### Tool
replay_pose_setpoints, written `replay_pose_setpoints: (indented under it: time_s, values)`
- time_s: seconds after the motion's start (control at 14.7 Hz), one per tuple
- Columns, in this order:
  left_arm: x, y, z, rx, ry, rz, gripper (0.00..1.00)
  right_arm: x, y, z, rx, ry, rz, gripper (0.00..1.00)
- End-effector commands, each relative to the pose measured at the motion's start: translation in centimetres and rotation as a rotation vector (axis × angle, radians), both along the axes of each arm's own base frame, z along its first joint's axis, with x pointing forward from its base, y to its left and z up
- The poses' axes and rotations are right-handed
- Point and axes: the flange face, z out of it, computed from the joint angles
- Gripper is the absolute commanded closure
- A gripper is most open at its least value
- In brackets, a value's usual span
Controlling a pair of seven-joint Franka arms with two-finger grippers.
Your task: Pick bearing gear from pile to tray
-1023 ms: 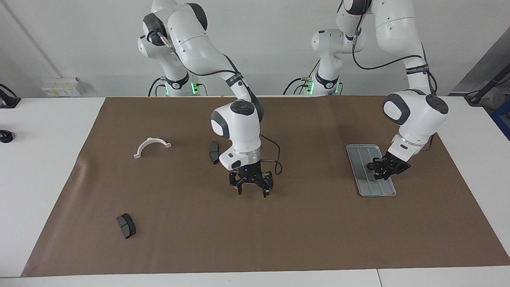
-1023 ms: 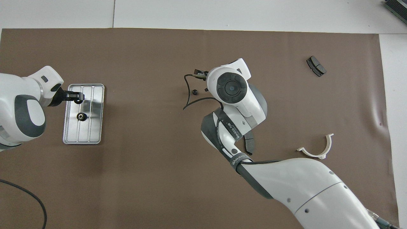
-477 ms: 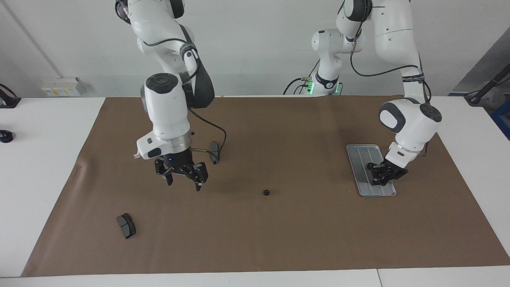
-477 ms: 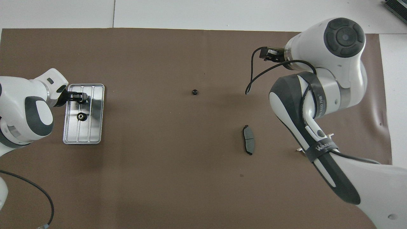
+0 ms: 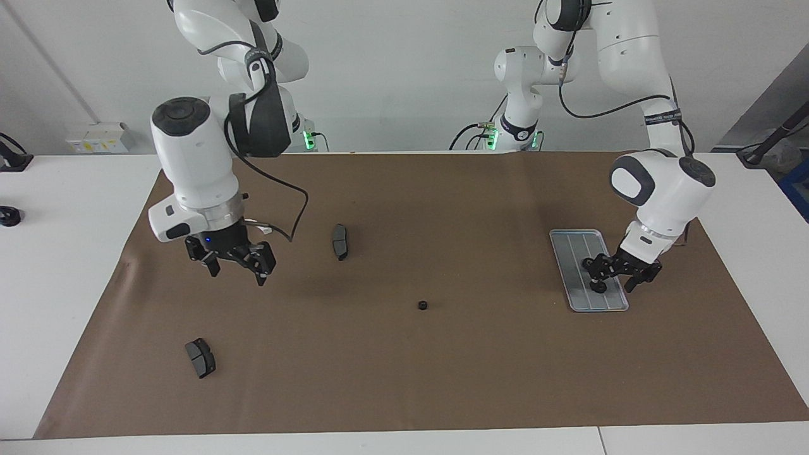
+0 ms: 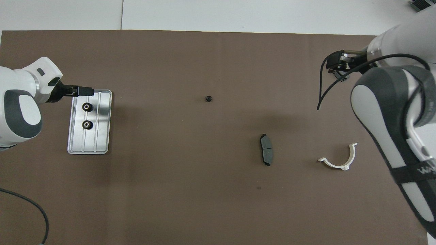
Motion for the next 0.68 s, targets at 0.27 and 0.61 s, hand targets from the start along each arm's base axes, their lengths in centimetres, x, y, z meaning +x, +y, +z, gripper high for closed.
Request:
replay_pose_setpoints:
  time_s: [0.27, 0.61]
  values:
    - [-0.5, -14.3, 2.6, -0.027, 0.022, 0.048, 0.0, -6.7, -7.6, 8.4, 0.044, 0.082, 0.091, 0.0]
    - [-0.2, -27.0, 1.6, -0.044, 0.023, 0.144, 0.0, -9.7, -9.2, 5.9, 0.049, 0.137, 0.138, 0.0]
